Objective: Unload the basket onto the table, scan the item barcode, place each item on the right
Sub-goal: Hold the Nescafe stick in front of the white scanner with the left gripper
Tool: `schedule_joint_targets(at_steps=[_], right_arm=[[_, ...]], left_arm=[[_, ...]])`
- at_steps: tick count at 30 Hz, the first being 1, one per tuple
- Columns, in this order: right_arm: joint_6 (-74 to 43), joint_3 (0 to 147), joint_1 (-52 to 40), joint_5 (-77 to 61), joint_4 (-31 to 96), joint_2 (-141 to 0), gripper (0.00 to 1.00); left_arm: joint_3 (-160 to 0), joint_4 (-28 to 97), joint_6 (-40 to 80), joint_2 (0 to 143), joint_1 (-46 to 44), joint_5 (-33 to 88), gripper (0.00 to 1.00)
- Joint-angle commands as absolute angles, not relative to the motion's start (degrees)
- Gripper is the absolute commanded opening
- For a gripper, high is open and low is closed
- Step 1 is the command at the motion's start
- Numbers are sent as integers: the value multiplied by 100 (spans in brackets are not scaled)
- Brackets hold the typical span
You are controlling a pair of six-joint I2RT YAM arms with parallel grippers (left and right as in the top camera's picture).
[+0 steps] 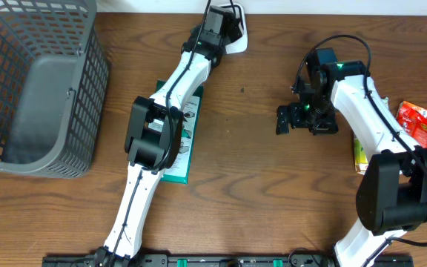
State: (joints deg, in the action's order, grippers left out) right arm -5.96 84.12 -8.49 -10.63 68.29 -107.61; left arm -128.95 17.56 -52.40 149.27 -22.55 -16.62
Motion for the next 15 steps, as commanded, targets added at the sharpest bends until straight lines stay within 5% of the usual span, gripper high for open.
schedule_joint_targets(at_steps=[1,15], right_arm=[[-681,8370,-908,-1037,6831,-10639,99],[-681,8370,-908,-1037,6831,-10639,99]], left_arm=[[-12973,1750,-5542,14883,-2257,-1612,7],[-13146,2047,-5743,14702,-2241,-1439,7]])
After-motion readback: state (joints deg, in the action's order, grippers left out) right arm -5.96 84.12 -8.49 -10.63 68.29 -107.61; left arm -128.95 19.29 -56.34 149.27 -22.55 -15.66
